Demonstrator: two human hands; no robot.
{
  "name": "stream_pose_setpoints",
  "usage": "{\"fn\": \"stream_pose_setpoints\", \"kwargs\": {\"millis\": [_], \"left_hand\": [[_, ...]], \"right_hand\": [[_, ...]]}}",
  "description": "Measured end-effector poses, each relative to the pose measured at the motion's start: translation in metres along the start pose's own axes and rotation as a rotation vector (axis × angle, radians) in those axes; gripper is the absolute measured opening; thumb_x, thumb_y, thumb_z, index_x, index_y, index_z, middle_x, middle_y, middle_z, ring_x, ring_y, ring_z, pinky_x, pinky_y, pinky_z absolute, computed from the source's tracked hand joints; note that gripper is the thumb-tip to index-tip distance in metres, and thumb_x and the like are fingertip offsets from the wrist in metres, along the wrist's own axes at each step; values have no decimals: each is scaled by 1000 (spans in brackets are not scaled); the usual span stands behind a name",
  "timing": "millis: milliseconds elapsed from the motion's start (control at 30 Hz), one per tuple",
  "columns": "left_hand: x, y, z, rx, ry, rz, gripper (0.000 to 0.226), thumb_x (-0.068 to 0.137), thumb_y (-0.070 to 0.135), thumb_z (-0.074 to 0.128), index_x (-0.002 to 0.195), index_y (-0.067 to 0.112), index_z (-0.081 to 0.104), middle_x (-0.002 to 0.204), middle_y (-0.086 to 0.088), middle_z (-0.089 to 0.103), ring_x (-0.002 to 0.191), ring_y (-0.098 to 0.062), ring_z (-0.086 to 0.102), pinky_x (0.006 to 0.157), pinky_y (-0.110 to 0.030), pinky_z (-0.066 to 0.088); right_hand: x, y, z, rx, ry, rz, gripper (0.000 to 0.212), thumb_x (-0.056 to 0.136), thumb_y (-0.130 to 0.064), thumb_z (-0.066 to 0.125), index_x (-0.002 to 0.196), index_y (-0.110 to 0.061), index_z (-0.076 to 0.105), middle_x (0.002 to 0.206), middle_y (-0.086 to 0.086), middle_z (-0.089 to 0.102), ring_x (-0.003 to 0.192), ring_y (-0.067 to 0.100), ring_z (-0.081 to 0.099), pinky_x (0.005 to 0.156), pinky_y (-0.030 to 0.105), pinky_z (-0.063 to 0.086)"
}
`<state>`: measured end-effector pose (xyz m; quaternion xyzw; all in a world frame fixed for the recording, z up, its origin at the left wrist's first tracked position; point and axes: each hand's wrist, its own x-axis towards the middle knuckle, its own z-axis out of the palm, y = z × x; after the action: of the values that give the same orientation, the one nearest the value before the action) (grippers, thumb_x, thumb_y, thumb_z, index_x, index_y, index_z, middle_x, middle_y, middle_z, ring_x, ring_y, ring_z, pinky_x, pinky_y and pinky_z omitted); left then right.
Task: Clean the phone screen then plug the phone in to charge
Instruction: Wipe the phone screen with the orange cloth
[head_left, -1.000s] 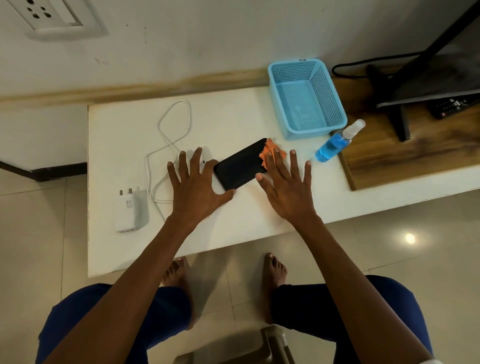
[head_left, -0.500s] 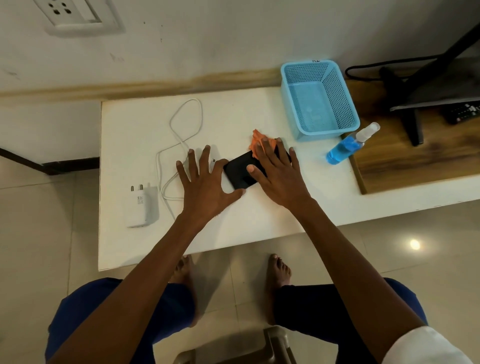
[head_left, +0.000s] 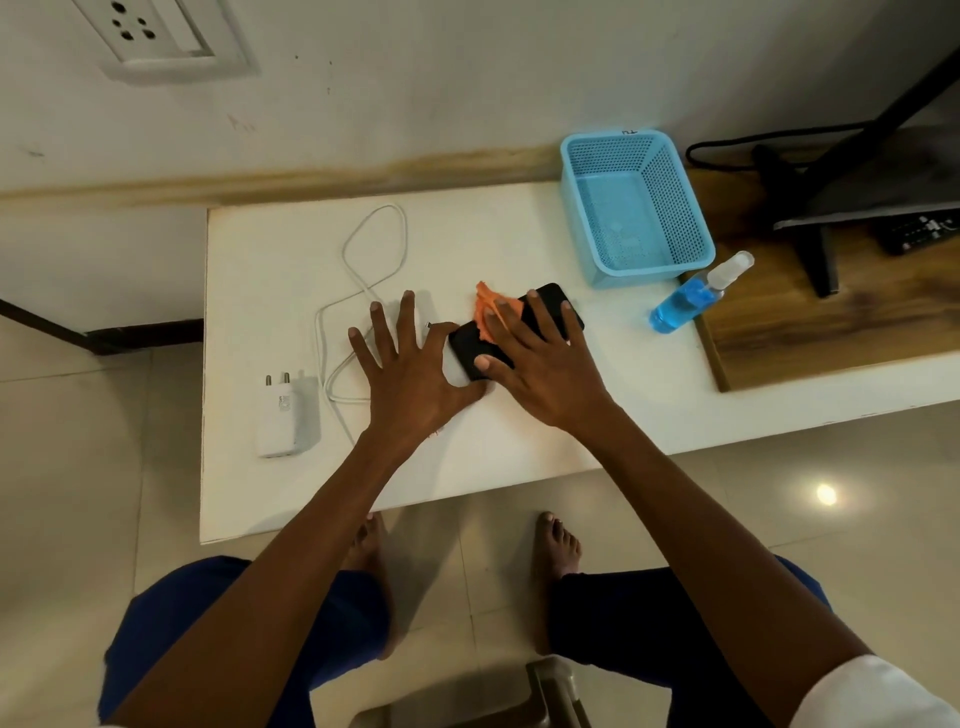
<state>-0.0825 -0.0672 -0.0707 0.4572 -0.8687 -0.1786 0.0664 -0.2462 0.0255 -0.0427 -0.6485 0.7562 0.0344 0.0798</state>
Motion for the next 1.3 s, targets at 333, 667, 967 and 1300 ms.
{"fn": "stream_pose_setpoints", "kwargs": {"millis": [333, 667, 967, 1300], "left_hand": [[2, 0, 1, 47, -18, 2, 81, 70, 79, 61, 137, 38, 43, 165, -9, -1, 149, -41, -14, 112, -64, -14], [3, -2, 1, 66, -17, 8, 89, 68, 87, 51, 141, 37, 42, 166, -8, 0, 150, -42, -12, 113, -66, -12], [2, 0, 1, 29, -25, 8, 82, 69, 80, 61, 137, 39, 43, 166, -8, -1, 149, -41, -14, 112, -64, -15], [1, -1, 1, 50, -5, 11, 82, 68, 82, 59, 136, 39, 44, 165, -9, 2, 150, -41, -11, 112, -64, -15]], "right_hand": [[-3, 30, -5, 39, 12, 316, 73, 96, -64, 7, 159, -26, 5, 167, -4, 4, 154, 29, 2, 122, 55, 5], [-22, -11, 9, 14, -60, -134, 75, 96, -67, 7, 158, -26, 7, 167, -3, 3, 154, 27, -3, 122, 55, 4], [-41, 21, 1, -44, -84, 82, 84, 87, -72, -17, 158, -30, -1, 165, -8, -7, 153, 30, -5, 119, 60, 5], [-45, 23, 2, 86, -87, 153, 79, 87, -71, -4, 153, -30, -16, 164, -6, -18, 153, 26, -13, 121, 57, 3]]}}
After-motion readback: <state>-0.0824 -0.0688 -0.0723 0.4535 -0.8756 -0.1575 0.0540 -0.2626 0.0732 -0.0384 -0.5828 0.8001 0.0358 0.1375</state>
